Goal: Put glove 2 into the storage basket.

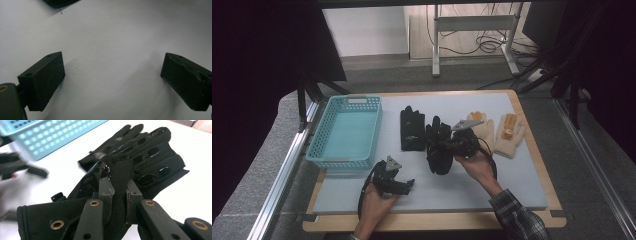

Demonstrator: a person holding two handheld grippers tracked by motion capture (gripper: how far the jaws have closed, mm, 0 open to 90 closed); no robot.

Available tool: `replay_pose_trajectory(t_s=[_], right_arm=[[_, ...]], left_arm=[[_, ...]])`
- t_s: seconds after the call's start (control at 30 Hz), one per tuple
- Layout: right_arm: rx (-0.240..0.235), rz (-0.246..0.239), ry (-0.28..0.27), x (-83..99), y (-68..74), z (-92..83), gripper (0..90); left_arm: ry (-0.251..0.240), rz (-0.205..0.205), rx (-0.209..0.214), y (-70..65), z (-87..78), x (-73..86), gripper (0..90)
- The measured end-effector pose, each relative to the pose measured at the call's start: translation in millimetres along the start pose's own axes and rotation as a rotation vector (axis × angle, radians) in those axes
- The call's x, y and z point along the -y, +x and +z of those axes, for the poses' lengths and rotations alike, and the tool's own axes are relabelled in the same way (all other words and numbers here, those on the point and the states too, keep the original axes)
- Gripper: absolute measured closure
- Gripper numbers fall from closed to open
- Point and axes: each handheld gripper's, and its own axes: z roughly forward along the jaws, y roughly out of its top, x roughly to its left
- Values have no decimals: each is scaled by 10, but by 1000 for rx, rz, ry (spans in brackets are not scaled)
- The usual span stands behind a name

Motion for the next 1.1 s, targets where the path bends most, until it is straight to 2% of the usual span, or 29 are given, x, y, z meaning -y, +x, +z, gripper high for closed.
replay_pose_trajectory(t_s=[0.07, 0.17, 0.2, 0.33, 0.53, 0.87, 0.93, 0.97, 1.0, 1.1], right_arm=[[-4, -2, 3, 38, 36, -25, 780], [-12, 3, 4, 253, 180, -120, 779], [-12, 3, 4, 253, 180, -120, 779], [-3, 25, 10, 488, 231, -142, 777], [8, 42, 19, 651, 237, -102, 776], [26, 40, 39, 808, 248, -58, 717], [32, 36, 41, 816, 242, -67, 647], [32, 36, 41, 816, 242, -67, 647], [36, 29, 38, 801, 234, -92, 591], [36, 26, 30, 772, 223, -129, 551]], left_arm=[[-2, -5, 0, -3, 2, 0, 55], [-4, -5, -1, -4, 2, 1, 55], [-4, -5, -1, -3, 2, 1, 55], [-1, -4, 0, -3, 0, 1, 56], [-4, -8, 0, -5, 2, 2, 56], [-1, -4, 0, -2, 0, 1, 55], [-2, -5, 1, -3, 1, 2, 55], [-2, -5, 1, -3, 1, 2, 56], [-2, -5, 1, -3, 1, 2, 56], [-4, -8, 0, -5, 2, 2, 56]])
